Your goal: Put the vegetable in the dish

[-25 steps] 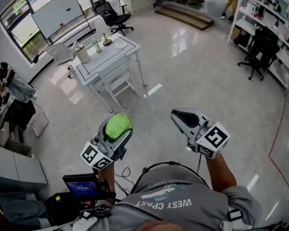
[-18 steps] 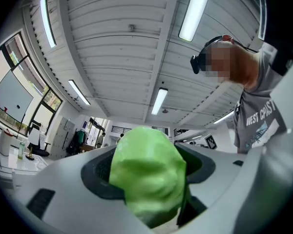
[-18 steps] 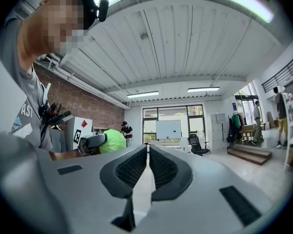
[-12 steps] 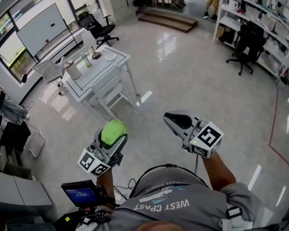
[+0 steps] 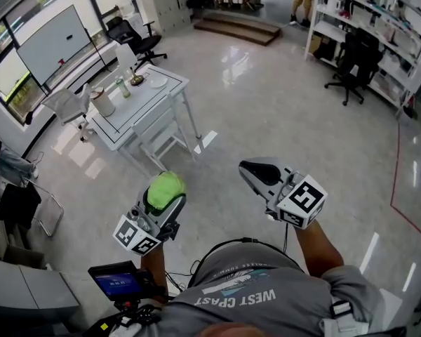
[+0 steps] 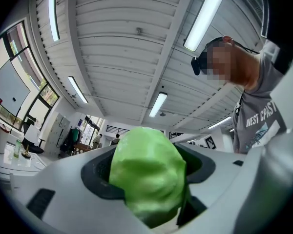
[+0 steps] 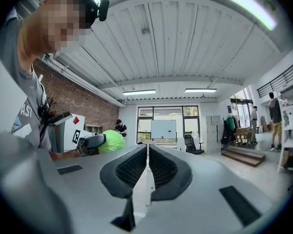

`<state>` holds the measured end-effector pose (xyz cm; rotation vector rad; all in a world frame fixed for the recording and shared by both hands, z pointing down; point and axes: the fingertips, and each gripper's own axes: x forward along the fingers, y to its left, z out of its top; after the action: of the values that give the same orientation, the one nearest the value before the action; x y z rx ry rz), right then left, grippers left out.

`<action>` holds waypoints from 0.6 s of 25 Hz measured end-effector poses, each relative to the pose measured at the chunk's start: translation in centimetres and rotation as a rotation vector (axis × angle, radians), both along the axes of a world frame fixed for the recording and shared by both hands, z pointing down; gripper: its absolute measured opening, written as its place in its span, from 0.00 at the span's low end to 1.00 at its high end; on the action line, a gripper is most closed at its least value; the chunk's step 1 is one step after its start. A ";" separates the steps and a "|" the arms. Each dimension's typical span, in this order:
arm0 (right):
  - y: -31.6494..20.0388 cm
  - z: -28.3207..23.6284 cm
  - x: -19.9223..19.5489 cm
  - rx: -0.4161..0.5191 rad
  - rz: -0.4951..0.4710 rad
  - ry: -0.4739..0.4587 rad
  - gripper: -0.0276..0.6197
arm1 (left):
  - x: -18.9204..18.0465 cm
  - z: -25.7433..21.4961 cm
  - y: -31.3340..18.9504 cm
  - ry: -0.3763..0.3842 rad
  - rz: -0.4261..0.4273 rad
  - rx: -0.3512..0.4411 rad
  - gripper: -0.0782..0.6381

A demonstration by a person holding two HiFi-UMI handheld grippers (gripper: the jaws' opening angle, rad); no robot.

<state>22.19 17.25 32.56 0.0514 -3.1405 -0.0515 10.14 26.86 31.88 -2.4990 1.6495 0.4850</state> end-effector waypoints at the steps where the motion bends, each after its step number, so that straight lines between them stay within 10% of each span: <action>1: -0.1 0.1 -0.1 -0.001 0.003 0.004 0.05 | -0.2 0.1 -0.1 0.003 0.003 -0.002 0.56; 15: -7.4 -0.6 -0.6 -0.002 -0.038 -0.001 0.05 | -0.2 -0.4 -6.8 -0.005 -0.043 -0.018 0.56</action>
<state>21.61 9.85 31.96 -0.0089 -3.1424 -0.0483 9.90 20.09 31.52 -2.4693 1.7093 0.4619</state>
